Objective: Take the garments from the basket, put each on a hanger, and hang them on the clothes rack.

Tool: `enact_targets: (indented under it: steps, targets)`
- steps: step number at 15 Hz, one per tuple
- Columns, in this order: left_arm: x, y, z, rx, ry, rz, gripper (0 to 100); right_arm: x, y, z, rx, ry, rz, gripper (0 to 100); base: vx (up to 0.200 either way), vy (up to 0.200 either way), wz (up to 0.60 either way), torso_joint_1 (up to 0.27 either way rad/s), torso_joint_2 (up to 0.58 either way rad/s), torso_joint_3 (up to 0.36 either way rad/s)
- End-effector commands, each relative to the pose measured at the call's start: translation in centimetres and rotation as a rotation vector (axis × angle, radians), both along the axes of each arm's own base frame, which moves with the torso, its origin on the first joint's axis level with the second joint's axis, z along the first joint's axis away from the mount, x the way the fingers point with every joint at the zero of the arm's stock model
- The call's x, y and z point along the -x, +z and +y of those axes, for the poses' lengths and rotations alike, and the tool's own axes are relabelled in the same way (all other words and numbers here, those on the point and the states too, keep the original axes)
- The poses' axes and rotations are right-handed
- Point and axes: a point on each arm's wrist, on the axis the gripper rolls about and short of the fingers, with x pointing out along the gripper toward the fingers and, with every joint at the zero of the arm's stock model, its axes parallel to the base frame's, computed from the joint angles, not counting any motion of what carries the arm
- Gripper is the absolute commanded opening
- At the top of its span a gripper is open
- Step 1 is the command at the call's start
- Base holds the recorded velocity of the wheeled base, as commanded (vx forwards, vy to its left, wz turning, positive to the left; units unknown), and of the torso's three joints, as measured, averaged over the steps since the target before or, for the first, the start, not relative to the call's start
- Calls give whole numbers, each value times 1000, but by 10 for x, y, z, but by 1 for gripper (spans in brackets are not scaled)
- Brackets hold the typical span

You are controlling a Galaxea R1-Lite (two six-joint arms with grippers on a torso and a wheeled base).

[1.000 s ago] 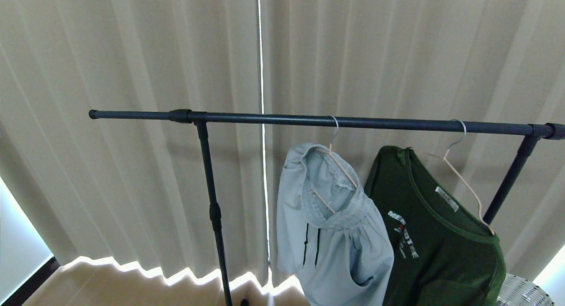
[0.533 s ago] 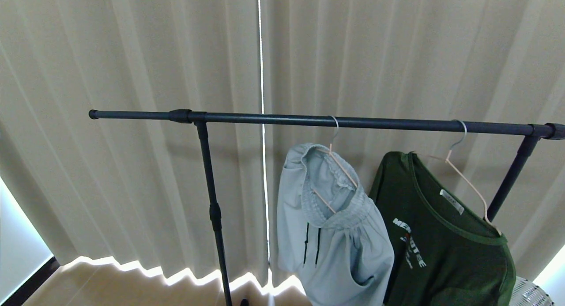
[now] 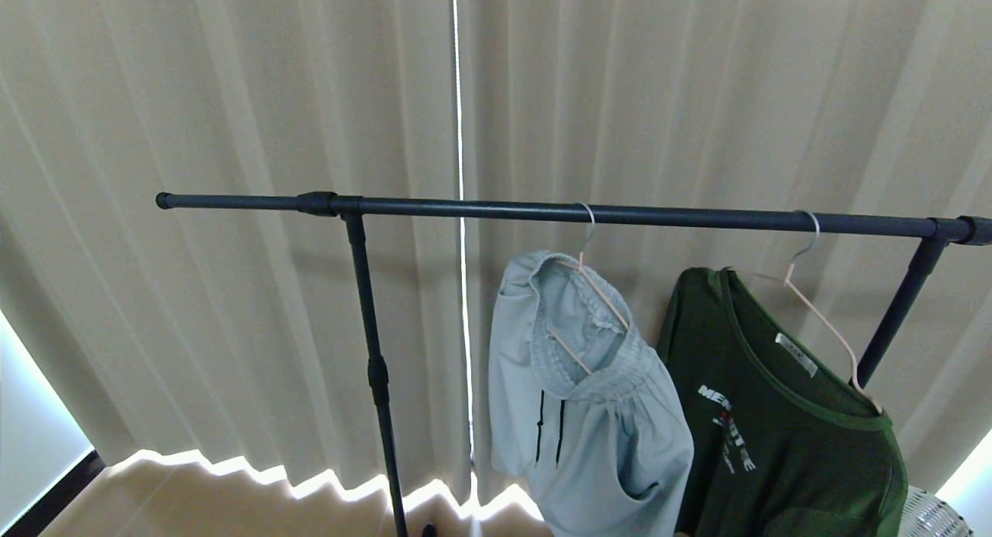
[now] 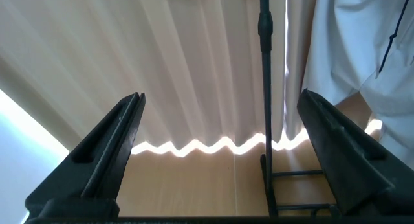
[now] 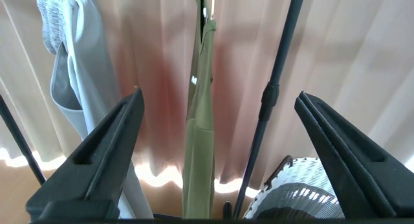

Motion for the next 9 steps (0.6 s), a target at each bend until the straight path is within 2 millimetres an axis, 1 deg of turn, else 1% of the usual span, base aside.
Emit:
enact_targets:
  steps: [1,9]
  targets:
    - [0,0,0,0,0,-1,100,0,0,0,0,0,1,100,0,0,0,0,0,0]
    - [0,0,0,0,0,-1,100,0,0,0,-5,-4,0,100,0,0,0,0,0,0]
